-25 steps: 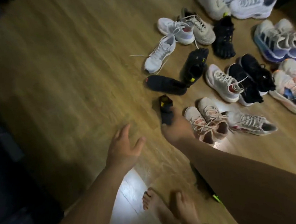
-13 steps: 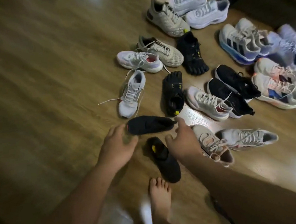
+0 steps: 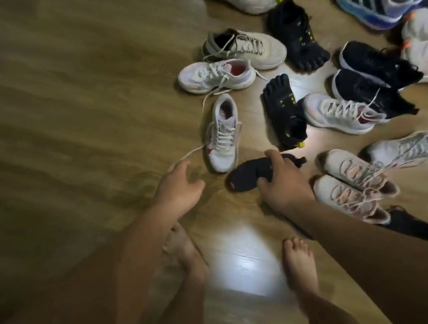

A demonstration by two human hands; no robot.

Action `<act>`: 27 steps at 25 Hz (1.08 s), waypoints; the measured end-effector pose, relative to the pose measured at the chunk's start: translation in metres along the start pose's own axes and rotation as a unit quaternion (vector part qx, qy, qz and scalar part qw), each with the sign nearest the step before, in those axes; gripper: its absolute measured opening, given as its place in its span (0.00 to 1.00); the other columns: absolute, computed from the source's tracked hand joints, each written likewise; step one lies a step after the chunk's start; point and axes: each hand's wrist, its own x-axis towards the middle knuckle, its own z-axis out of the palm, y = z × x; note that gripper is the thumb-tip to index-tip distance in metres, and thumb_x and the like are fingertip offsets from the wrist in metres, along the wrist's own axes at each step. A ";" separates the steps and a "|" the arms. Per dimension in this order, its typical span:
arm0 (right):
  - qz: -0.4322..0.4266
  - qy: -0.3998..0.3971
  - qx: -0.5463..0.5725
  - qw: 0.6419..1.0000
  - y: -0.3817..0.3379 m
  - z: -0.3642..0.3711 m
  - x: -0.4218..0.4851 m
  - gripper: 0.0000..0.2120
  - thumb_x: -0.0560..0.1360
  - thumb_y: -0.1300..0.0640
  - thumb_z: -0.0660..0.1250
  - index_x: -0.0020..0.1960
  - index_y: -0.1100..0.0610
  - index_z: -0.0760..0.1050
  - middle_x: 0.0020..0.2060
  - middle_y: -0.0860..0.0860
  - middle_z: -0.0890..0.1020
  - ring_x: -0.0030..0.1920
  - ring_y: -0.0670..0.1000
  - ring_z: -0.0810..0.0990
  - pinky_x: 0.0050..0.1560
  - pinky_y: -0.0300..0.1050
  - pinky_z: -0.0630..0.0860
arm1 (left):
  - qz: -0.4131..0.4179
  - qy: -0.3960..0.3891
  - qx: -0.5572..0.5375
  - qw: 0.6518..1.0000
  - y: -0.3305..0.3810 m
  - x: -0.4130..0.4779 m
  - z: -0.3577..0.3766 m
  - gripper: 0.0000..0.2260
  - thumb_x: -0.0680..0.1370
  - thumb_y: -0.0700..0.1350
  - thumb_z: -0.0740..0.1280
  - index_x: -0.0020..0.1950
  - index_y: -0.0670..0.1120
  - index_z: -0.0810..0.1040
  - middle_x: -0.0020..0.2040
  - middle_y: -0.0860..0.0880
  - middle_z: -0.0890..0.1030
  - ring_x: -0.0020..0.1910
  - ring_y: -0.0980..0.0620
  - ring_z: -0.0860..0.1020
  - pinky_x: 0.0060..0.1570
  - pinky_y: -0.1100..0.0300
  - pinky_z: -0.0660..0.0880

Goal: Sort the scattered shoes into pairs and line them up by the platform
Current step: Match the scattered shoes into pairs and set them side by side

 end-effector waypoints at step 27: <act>0.204 0.035 0.238 0.949 -0.035 0.121 0.245 0.19 0.69 0.49 0.72 0.58 0.51 0.73 0.51 0.55 0.78 0.53 0.56 0.77 0.46 0.42 0.70 | 0.368 -0.185 0.546 0.729 0.173 0.385 0.012 0.30 0.72 0.57 0.69 0.71 0.53 0.65 0.67 0.36 0.69 0.64 0.35 0.71 0.58 0.49 0.71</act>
